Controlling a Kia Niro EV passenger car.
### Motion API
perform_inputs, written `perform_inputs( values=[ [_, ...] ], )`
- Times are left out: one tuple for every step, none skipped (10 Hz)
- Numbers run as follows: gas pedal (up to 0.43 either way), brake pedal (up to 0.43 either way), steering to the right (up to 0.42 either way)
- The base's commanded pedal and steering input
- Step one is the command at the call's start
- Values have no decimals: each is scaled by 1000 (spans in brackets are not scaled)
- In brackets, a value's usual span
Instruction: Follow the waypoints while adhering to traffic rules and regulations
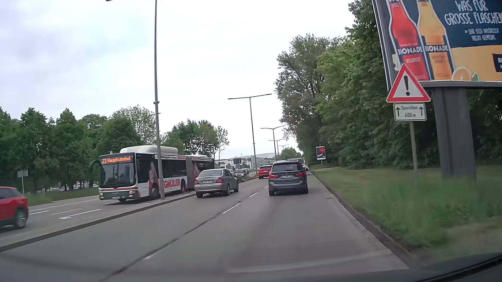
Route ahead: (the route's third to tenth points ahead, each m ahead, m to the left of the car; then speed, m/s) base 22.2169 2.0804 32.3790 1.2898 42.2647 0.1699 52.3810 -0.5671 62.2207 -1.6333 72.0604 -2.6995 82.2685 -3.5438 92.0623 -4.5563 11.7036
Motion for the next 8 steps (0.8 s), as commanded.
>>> perform_inputs(
  values=[
    [358, 0, 50],
    [370, 0, 46],
    [370, 0, 40],
    [358, 0, 33],
    [358, 0, 26],
    [358, 0, 19],
    [350, 0, 13],
    [350, 0, 8]
  ],
)
